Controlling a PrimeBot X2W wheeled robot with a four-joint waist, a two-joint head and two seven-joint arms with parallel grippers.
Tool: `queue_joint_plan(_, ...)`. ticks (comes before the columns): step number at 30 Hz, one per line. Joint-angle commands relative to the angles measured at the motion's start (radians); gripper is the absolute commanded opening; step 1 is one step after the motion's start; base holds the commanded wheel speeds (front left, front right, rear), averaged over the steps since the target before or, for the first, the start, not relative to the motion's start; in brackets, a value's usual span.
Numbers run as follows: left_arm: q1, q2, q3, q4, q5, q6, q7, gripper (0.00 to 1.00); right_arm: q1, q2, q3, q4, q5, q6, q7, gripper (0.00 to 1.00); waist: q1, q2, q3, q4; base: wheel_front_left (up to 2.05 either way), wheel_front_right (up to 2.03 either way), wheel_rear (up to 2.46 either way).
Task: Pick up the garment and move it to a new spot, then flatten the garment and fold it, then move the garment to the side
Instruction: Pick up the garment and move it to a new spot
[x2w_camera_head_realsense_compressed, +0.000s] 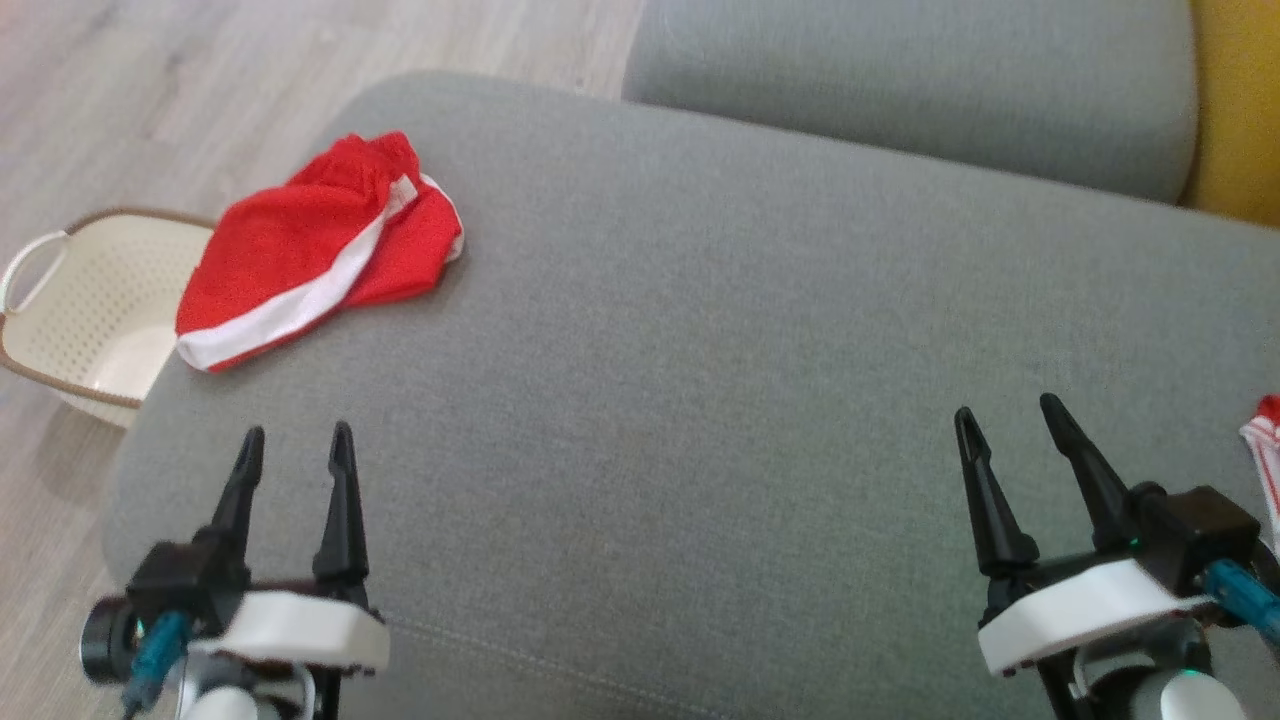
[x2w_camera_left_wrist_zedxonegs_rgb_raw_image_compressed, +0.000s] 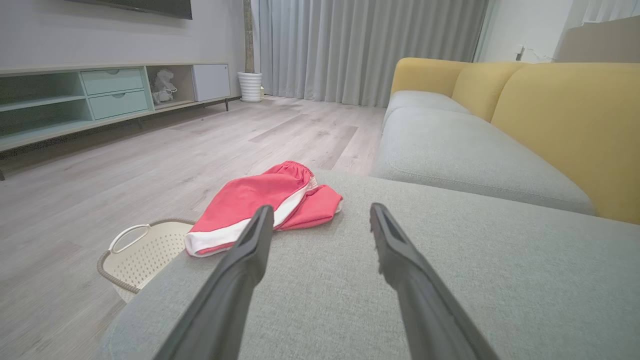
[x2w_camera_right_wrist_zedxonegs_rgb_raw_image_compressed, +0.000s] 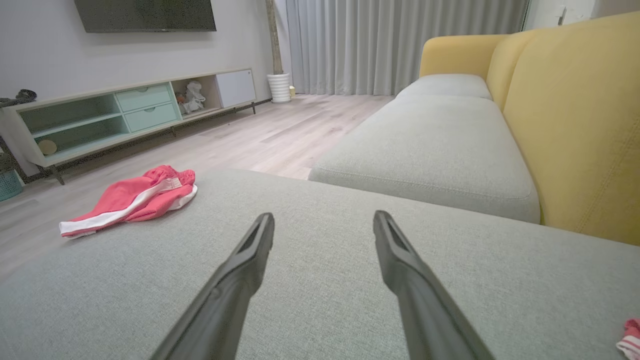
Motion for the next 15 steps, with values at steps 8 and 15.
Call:
queue_joint_plan(8,-0.236,-0.002,0.089,0.030,-0.021,-0.024,-0.013,1.00,-0.132,-0.031,0.022,-0.119,-0.035,0.007,0.059,1.00,0.0000,0.0000,0.216,-0.048,0.00,0.00,0.00)
queue_joint_plan(15,-0.504,0.000,0.171,0.242,-0.053,-0.096,-0.013,1.00,-0.239,-0.088,0.036,-0.195,-0.059,0.007,0.119,1.00,0.0000,0.0000,0.441,-0.099,0.00,0.00,0.00)
